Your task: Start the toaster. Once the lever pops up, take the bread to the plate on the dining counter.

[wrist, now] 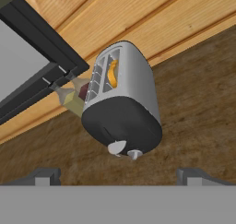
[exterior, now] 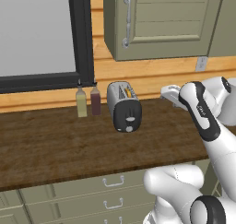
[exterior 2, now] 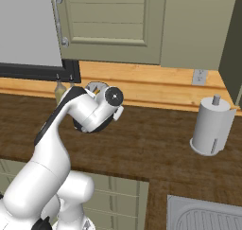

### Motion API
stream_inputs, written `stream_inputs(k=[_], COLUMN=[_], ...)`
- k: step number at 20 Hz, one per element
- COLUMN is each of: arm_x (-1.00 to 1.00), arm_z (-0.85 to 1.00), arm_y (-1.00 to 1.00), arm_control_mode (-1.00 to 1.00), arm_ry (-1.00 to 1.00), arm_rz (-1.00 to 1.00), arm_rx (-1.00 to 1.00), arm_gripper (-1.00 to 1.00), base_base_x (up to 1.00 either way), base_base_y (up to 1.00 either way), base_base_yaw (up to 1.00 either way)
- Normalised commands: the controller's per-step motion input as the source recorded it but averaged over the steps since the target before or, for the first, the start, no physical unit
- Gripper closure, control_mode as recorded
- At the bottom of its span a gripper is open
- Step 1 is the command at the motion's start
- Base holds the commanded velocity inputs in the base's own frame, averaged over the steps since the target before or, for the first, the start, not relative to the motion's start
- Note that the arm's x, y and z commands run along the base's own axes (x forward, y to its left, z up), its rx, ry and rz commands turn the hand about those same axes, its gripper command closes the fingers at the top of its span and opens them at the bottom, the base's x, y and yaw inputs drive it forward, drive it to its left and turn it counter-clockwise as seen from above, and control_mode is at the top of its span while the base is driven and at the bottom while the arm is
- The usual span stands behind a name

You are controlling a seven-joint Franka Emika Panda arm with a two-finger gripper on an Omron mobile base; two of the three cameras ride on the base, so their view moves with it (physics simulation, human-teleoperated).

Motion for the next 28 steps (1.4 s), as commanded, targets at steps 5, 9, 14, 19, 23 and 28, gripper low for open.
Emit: stream_inputs(k=[5, 9, 14, 19, 23, 28], arm_x=[0.0, 0.0, 0.0, 0.0, 0.0, 0.0], arm_z=[0.0, 0.0, 0.0, 0.0, 0.0, 0.0], arm_y=[0.0, 0.0, 0.0, 0.0, 0.0, 0.0], arm_control_mode=[-1.0, -1.0, -1.0, -1.0, -1.0, -1.0], arm_ry=[0.0, 0.0, 0.0, 0.0, 0.0, 0.0], arm_rz=[0.0, 0.0, 0.0, 0.0, 0.0, 0.0], arm_rx=[0.0, 0.0, 0.0, 0.0, 0.0, 0.0], arm_gripper=[-1.0, -1.0, -1.0, -1.0, -1.0, -1.0], base_base_x=[0.0, 0.0, 0.0, 0.0, 0.0, 0.0], base_base_y=[0.0, 0.0, 0.0, 0.0, 0.0, 0.0], base_base_yaw=[0.0, 0.0, 0.0, 0.0, 0.0, 0.0])
